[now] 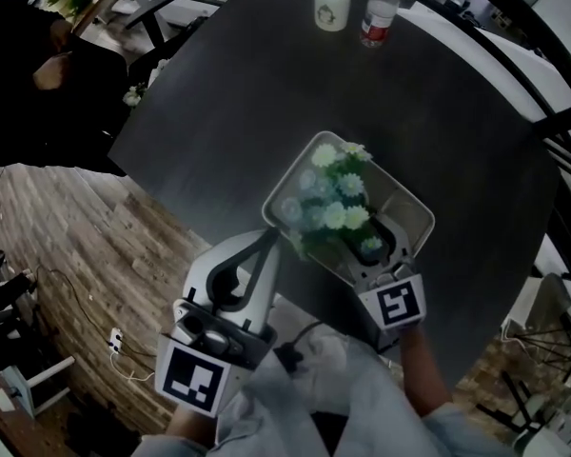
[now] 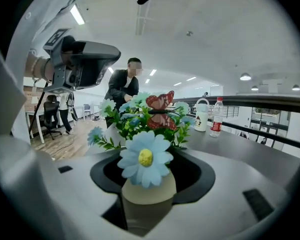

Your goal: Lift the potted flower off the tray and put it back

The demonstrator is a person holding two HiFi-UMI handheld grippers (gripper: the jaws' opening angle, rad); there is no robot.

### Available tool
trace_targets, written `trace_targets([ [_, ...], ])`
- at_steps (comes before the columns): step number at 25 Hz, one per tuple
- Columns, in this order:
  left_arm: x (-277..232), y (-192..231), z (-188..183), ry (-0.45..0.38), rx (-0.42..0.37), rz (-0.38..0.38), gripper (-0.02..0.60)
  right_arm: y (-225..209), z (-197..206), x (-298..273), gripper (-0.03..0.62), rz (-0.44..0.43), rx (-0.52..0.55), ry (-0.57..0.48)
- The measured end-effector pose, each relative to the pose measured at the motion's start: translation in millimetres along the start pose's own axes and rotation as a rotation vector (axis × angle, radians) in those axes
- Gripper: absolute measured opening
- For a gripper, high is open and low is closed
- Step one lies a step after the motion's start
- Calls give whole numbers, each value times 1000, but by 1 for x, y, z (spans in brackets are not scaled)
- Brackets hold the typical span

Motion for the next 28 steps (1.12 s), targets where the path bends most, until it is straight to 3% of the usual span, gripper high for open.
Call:
trace_targets([
  [8, 2, -1, 7, 25, 0, -40, 2, -4, -1, -17, 218, -35, 39, -29],
  [12, 3, -1, 8, 36, 4, -56, 2, -3, -2, -20, 158, -53, 46, -46],
  [17, 3, 0, 11, 44, 8, -66, 2, -10, 0, -23, 75, -27, 10, -72],
  [28, 5, 2, 14, 45, 9, -72, 2, -10, -3, -24, 46, 23, -9, -138],
])
Point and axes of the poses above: the fingertips, and each gripper's own axes: x backward along the fingers, y to its left, z out of its underside, the point moved 10 cm from there along x, backward along the fingers, and after that the axes turned 5 degrees about z, right-handed, at the moved point
